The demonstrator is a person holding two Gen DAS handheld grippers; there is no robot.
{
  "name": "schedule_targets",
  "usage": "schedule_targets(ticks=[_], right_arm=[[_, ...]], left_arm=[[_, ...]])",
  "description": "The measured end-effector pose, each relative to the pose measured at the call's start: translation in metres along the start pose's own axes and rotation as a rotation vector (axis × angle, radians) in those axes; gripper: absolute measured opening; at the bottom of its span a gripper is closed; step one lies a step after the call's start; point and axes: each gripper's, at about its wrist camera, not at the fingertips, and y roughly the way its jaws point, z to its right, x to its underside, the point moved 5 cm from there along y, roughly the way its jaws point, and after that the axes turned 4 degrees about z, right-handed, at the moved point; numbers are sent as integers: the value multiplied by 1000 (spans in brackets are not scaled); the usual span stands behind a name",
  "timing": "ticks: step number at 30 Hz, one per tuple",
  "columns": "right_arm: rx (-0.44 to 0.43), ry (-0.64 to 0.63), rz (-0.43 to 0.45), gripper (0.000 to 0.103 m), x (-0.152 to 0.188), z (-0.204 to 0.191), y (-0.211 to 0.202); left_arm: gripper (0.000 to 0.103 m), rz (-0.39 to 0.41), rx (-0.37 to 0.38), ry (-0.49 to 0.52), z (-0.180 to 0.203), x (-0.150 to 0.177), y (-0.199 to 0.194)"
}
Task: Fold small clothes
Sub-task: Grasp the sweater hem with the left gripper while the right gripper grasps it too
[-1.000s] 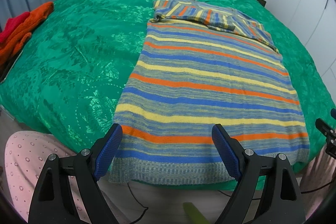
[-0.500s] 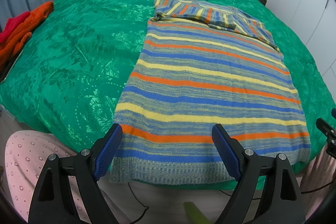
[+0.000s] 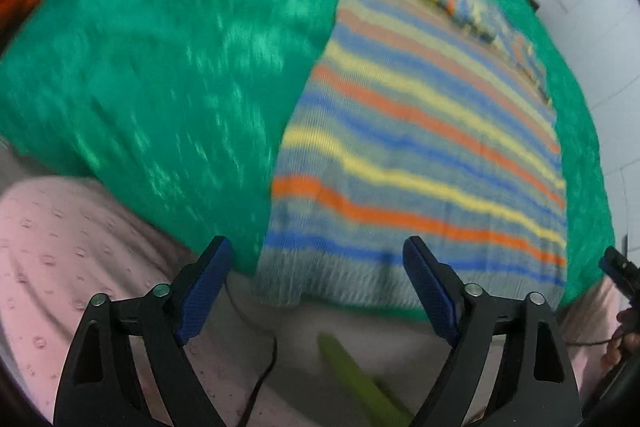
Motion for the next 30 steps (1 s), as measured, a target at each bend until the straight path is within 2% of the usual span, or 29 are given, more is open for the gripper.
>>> schedule_targets(ticks=[2, 5, 6, 7, 8, 9, 10, 13, 15, 18, 21, 23, 25, 28, 30], right_arm=[[-132, 63, -105, 86, 10, 1, 15], [-152, 18, -250, 77, 33, -11, 43], [-156, 0, -268, 76, 39, -15, 50], [-166, -4, -279, 69, 43, -18, 55], [-182, 3, -293, 62, 46, -21, 62], [-212, 13, -328, 36, 51, -24, 71], [-233, 23, -343, 6, 54, -25, 76], [-224, 32, -304, 5, 50, -21, 68], [-211, -14, -282, 5, 47, -21, 50], [-188, -63, -296, 5, 51, -19, 37], [-216, -40, -322, 5, 51, -12, 35], [-255, 14, -306, 5, 41, -5, 34], [-338, 98, -253, 5, 14, -2, 30], [-425, 176, -147, 5, -39, 1, 28], [-430, 179, -76, 5, -75, 1, 33]], left_arm=[[76, -66, -17, 30, 4, 7, 16], [71, -99, -30, 50, 9, 13, 26], [65, -101, -25, 48, 10, 14, 27], [59, -106, -13, 45, 11, 15, 28], [42, -117, -1, 44, 11, 16, 30], [17, -129, 5, 45, 12, 16, 30], [7, -137, 16, 47, 12, 17, 30], [6, -133, 47, 44, 11, 18, 19], [5, -135, 59, 64, 10, 20, 8], [5, -159, 61, 91, 7, 21, 0], [5, -191, 86, 82, 7, 13, -6], [5, -184, 123, 59, 2, -8, -16], [5, -163, 166, 33, 3, -36, -21], [5, -118, 222, 7, 13, -91, -23], [5, -80, 233, 19, 23, -130, -18]])
